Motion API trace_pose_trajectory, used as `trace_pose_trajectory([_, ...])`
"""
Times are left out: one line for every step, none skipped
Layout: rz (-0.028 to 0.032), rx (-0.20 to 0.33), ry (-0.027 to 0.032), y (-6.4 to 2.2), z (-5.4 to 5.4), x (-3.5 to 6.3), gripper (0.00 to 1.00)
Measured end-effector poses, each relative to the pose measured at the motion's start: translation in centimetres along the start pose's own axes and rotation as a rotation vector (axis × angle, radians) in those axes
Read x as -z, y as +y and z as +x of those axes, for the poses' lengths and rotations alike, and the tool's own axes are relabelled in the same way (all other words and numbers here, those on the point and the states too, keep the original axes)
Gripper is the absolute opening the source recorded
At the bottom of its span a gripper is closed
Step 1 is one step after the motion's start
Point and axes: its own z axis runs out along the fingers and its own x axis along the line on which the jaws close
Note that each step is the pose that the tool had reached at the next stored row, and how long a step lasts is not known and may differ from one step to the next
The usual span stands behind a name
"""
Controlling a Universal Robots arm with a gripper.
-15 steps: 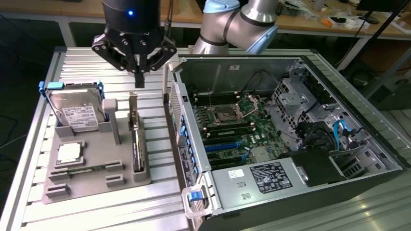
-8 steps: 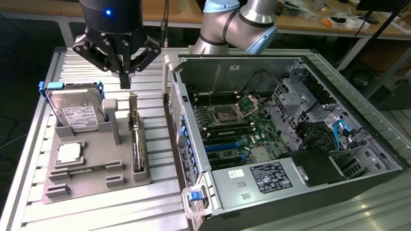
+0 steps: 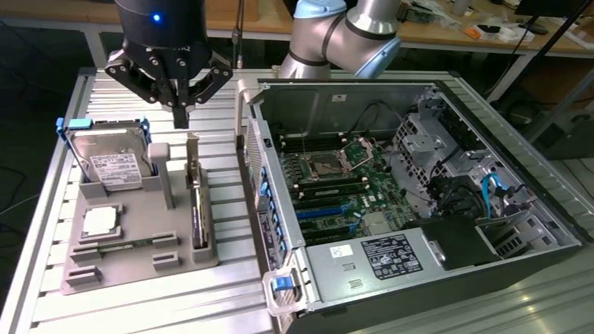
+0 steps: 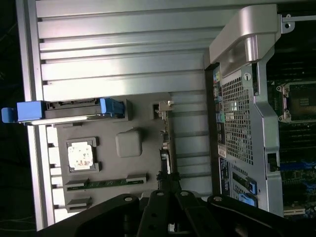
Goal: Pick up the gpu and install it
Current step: 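Pick up the gpu and move the gpu toward the slot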
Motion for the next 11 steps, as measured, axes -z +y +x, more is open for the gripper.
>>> trace_pose_trajectory([0.0000, 0.000, 0.0000, 0.00, 0.00, 0.00, 0.11])
trace_pose_trajectory([0.0000, 0.000, 0.0000, 0.00, 0.00, 0.00, 0.11])
trace_pose_trajectory([0.0000, 0.000, 0.0000, 0.00, 0.00, 0.00, 0.11])
trace_pose_trajectory([0.0000, 0.000, 0.0000, 0.00, 0.00, 0.00, 0.17])
trace_pose_trajectory([-0.0001, 0.000, -0.0001, 0.00, 0.00, 0.00, 0.24])
trace_pose_trajectory([0.0000, 0.000, 0.0000, 0.00, 0.00, 0.00, 0.24])
trace_pose_trajectory([-0.0001, 0.000, 0.0000, 0.00, 0.00, 0.00, 0.30])
trace_pose_trajectory([-0.0001, 0.000, 0.0000, 0.00, 0.00, 0.00, 0.36])
trace_pose_trajectory([0.0000, 0.000, 0.0000, 0.00, 0.00, 0.00, 0.42])
trace_pose_trajectory([-0.0001, 0.000, 0.0000, 0.00, 0.00, 0.00, 0.42])
trace_pose_trajectory([0.0000, 0.000, 0.0000, 0.00, 0.00, 0.00, 0.48])
